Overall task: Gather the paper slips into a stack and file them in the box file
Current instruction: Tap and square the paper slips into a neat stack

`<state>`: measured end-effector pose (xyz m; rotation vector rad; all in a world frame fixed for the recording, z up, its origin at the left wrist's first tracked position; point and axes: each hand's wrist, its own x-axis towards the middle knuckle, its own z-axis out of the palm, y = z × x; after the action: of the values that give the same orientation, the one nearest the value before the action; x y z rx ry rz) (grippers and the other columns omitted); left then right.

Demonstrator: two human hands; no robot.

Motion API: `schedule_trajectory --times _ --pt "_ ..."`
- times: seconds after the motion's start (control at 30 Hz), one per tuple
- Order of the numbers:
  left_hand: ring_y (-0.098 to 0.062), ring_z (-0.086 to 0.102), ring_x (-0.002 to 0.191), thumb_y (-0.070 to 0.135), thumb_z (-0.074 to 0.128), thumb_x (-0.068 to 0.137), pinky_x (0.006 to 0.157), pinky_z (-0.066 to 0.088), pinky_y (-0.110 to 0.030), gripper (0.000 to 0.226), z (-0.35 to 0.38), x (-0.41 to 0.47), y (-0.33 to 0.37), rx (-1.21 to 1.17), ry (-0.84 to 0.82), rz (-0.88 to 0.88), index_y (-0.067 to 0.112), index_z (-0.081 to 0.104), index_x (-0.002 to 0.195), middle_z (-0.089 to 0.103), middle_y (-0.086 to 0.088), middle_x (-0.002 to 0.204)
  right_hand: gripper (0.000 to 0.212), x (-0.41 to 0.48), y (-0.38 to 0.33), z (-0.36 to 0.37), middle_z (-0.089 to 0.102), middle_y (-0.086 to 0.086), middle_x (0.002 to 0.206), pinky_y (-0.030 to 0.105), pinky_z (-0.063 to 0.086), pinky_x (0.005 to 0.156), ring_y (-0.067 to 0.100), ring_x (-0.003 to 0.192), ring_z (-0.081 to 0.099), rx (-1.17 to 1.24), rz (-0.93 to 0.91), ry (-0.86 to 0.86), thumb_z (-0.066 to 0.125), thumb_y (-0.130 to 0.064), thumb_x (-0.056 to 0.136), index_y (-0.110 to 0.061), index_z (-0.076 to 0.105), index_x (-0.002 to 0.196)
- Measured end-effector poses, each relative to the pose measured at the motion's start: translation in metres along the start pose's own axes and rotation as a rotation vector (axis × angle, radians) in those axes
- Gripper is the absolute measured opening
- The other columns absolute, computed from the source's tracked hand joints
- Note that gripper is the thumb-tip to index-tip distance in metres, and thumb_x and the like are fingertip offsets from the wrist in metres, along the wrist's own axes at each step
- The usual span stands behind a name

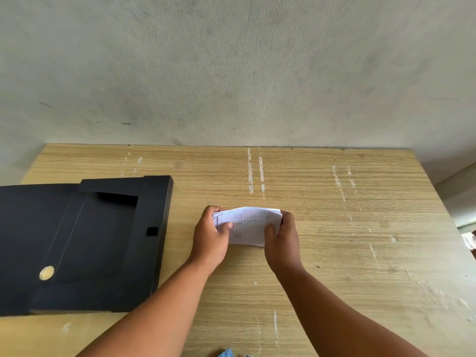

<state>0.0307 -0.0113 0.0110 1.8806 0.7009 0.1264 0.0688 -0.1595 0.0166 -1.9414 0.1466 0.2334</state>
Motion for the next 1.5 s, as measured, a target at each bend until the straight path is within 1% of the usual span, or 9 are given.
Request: schedule_trajectory --times 0.13,0.2,0.33,0.57,0.73,0.9,1.1,1.2,1.5 --pt "0.002 0.059 0.087 0.007 0.065 0.095 0.067 0.042 0.000 0.024 0.000 0.002 0.011 -0.039 0.140 0.063 0.022 0.052 0.108 0.061 0.014 0.096 0.013 0.000 -0.009 0.002 0.059 -0.014 0.086 0.010 0.040 0.059 0.000 0.077 0.057 -0.051 -0.085 0.091 0.052 -0.010 0.099 -0.021 0.049 0.105" --pt "0.000 0.061 0.087 0.009 0.067 0.093 0.067 0.045 -0.004 0.024 0.004 0.003 0.015 -0.091 0.194 0.050 0.023 0.054 0.108 0.063 0.012 0.097 0.011 -0.001 -0.010 0.004 0.058 -0.013 0.084 0.016 0.040 0.059 0.002 0.075 0.057 -0.042 -0.091 0.114 0.052 -0.012 0.100 -0.022 0.047 0.103" --pt "-0.003 0.061 0.084 0.011 0.068 0.093 0.067 0.043 -0.013 0.023 0.010 0.003 0.009 -0.120 0.156 -0.042 0.022 0.054 0.108 0.066 0.001 0.102 0.008 -0.004 -0.001 0.006 0.056 -0.015 0.085 0.010 0.037 0.056 -0.001 0.075 0.055 -0.059 -0.012 0.039 0.047 -0.015 0.103 -0.020 0.044 0.107" --pt "0.001 0.060 0.081 0.013 0.069 0.093 0.063 0.043 -0.006 0.024 0.013 0.000 0.007 -0.104 0.180 0.007 0.021 0.052 0.108 0.062 0.011 0.092 0.009 -0.005 -0.001 0.007 0.057 -0.015 0.084 0.009 0.037 0.056 -0.001 0.073 0.057 -0.076 -0.043 0.066 0.046 -0.016 0.104 -0.017 0.045 0.112" --pt "-0.010 0.063 0.096 0.035 0.074 0.081 0.084 0.047 -0.020 0.041 0.015 0.001 0.005 -0.342 0.016 -0.037 0.021 0.052 0.112 0.065 0.003 0.104 0.034 -0.007 -0.004 0.012 0.062 -0.002 0.108 0.023 0.041 0.082 0.016 0.098 0.060 0.096 0.075 0.002 0.049 -0.020 0.102 -0.011 0.039 0.133" --pt "-0.004 0.053 0.085 0.051 0.056 0.092 0.077 0.038 -0.021 0.031 0.015 -0.003 0.010 -0.530 0.096 -0.133 0.020 0.057 0.092 0.058 0.010 0.087 0.030 -0.008 -0.004 0.012 0.062 -0.007 0.098 0.032 0.040 0.080 0.015 0.094 0.057 0.257 0.153 0.040 0.042 -0.041 0.104 -0.015 0.052 0.114" --pt "-0.010 0.058 0.088 0.045 0.059 0.097 0.075 0.041 -0.028 0.029 0.020 0.004 0.007 -0.441 0.148 -0.134 0.016 0.061 0.096 0.064 0.005 0.092 0.036 0.000 -0.007 0.018 0.061 -0.005 0.105 0.035 0.042 0.093 0.016 0.100 0.058 0.288 0.243 0.078 0.043 -0.052 0.101 -0.019 0.051 0.113" --pt "-0.012 0.056 0.087 0.055 0.058 0.090 0.075 0.041 -0.029 0.037 0.019 0.004 0.006 -0.464 0.183 -0.142 0.018 0.059 0.092 0.062 0.004 0.092 0.033 0.000 -0.008 0.017 0.059 -0.011 0.101 0.033 0.039 0.091 0.012 0.099 0.057 0.311 0.232 0.060 0.042 -0.052 0.101 -0.022 0.049 0.114" --pt "-0.005 0.061 0.084 0.043 0.056 0.100 0.074 0.043 -0.024 0.027 0.017 0.002 0.008 -0.421 0.129 -0.130 0.016 0.061 0.097 0.064 0.005 0.090 0.027 -0.007 -0.008 0.011 0.057 -0.018 0.094 0.026 0.038 0.082 -0.001 0.088 0.055 0.270 0.158 -0.026 0.039 -0.047 0.104 -0.021 0.045 0.107"
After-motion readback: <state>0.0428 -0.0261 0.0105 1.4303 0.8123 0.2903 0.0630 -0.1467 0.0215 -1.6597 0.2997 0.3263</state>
